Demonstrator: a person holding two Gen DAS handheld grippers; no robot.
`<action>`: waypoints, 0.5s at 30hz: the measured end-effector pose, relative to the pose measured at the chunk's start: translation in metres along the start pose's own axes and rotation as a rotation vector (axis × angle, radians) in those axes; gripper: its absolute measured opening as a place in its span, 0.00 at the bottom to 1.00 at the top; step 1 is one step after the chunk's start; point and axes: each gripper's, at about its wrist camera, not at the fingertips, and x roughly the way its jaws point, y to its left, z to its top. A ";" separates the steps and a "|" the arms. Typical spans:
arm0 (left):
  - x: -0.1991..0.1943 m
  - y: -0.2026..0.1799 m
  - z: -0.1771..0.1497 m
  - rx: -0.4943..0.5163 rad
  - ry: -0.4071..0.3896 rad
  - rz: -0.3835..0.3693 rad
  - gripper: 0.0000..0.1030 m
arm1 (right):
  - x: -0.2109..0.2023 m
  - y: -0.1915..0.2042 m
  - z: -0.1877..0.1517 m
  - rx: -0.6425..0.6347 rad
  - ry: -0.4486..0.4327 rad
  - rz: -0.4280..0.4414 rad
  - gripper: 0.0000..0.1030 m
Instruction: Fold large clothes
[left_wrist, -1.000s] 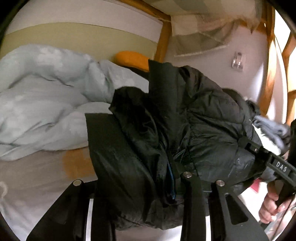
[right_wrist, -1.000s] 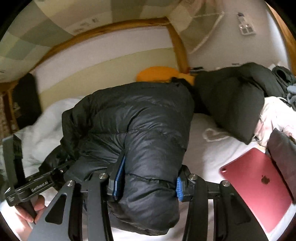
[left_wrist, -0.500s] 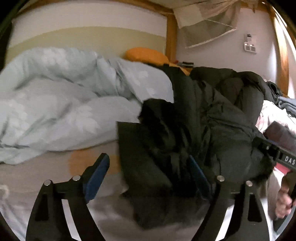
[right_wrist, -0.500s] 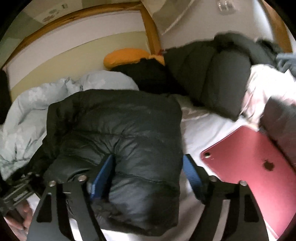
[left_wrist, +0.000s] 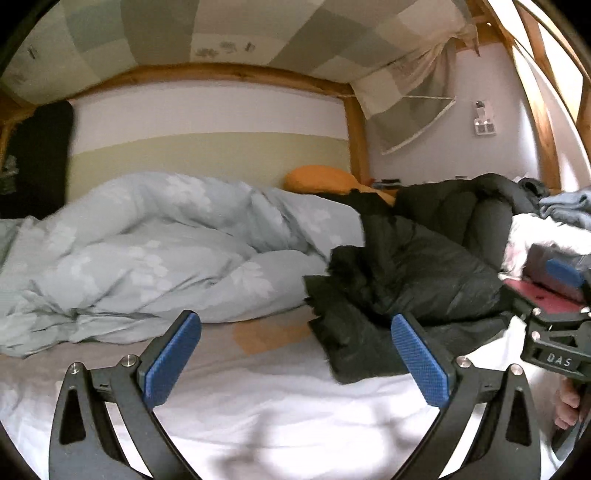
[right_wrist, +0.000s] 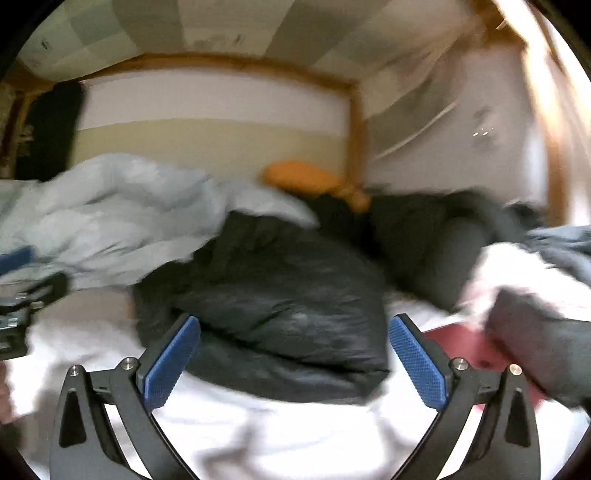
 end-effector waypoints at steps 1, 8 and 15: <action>-0.003 -0.001 -0.010 0.002 -0.023 0.044 1.00 | 0.001 0.004 -0.001 -0.019 0.010 0.004 0.99; -0.003 -0.002 -0.013 0.006 -0.040 0.068 1.00 | 0.013 -0.009 -0.003 0.060 0.071 0.035 0.99; -0.010 0.005 -0.013 -0.020 -0.055 0.052 1.00 | 0.017 -0.023 -0.007 0.126 0.086 0.045 0.99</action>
